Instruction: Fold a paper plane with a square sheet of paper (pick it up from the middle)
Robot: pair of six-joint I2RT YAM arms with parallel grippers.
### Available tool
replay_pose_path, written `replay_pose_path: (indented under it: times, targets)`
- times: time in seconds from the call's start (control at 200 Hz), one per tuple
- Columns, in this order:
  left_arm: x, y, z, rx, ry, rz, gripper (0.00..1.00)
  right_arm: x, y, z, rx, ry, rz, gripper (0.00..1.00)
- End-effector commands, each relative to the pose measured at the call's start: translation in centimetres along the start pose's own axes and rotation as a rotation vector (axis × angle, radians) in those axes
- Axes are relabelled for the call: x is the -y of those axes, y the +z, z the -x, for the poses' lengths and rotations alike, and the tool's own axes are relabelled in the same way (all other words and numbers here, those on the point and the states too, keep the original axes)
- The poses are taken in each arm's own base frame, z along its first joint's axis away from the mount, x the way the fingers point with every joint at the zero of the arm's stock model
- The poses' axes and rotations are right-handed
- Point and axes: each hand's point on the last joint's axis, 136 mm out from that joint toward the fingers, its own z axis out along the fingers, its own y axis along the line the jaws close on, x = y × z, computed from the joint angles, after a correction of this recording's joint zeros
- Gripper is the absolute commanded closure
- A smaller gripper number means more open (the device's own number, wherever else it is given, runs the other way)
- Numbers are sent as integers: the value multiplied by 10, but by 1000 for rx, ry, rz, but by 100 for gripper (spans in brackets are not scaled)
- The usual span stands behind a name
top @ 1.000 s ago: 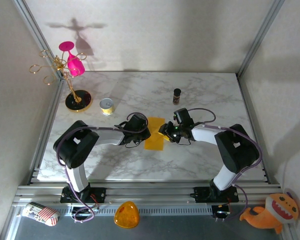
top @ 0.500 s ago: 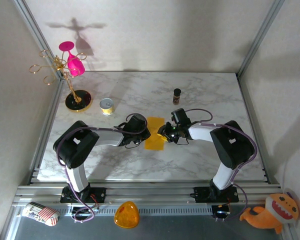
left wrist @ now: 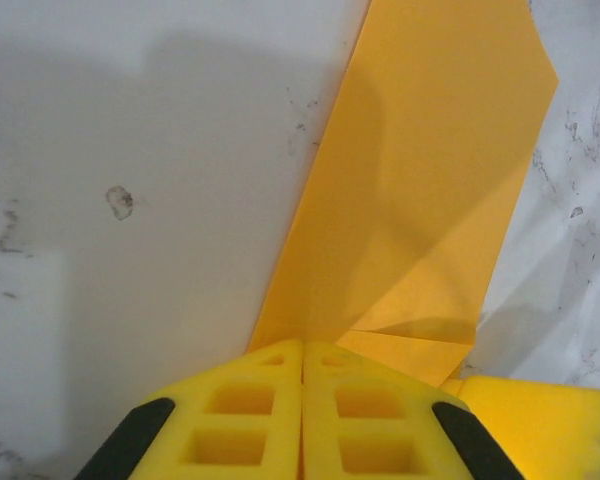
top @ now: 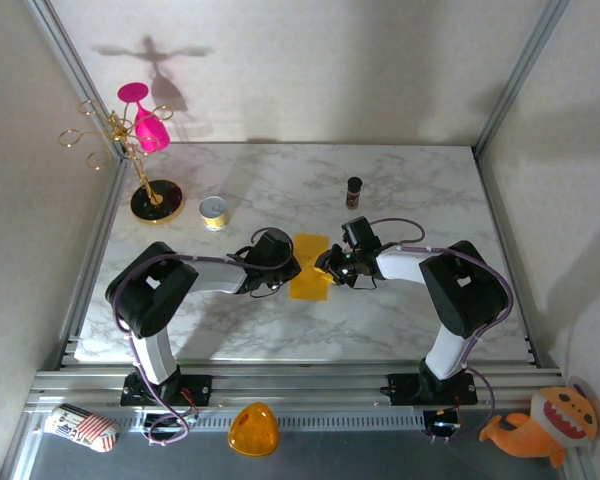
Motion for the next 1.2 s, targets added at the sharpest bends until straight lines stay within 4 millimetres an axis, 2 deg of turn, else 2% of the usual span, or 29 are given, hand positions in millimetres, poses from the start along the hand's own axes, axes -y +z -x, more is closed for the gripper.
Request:
replay_pose_path:
  times: [0.0, 0.195, 0.451, 0.876, 1.026, 1.192]
  targets:
    - [-35, -1, -12, -35, -45, 100, 93, 2, 0, 1, 25, 43, -16, 68]
    - [-34, 0, -15, -48, -55, 87, 93, -10, 9, 1, -13, 32, 31, 69]
    - [-38, 0, -16, -48, -55, 97, 92, -27, 1, 0, -10, -23, 115, 71]
    - [-38, -1, -12, -38, -50, 106, 92, -26, -2, -16, -46, -79, 188, 73]
    - [-34, -2, -11, -38, -49, 101, 92, -28, 1, -12, -31, -130, 188, 77]
    - [-21, -6, -7, -31, -46, 70, 92, -26, 7, -8, -16, -168, 184, 81]
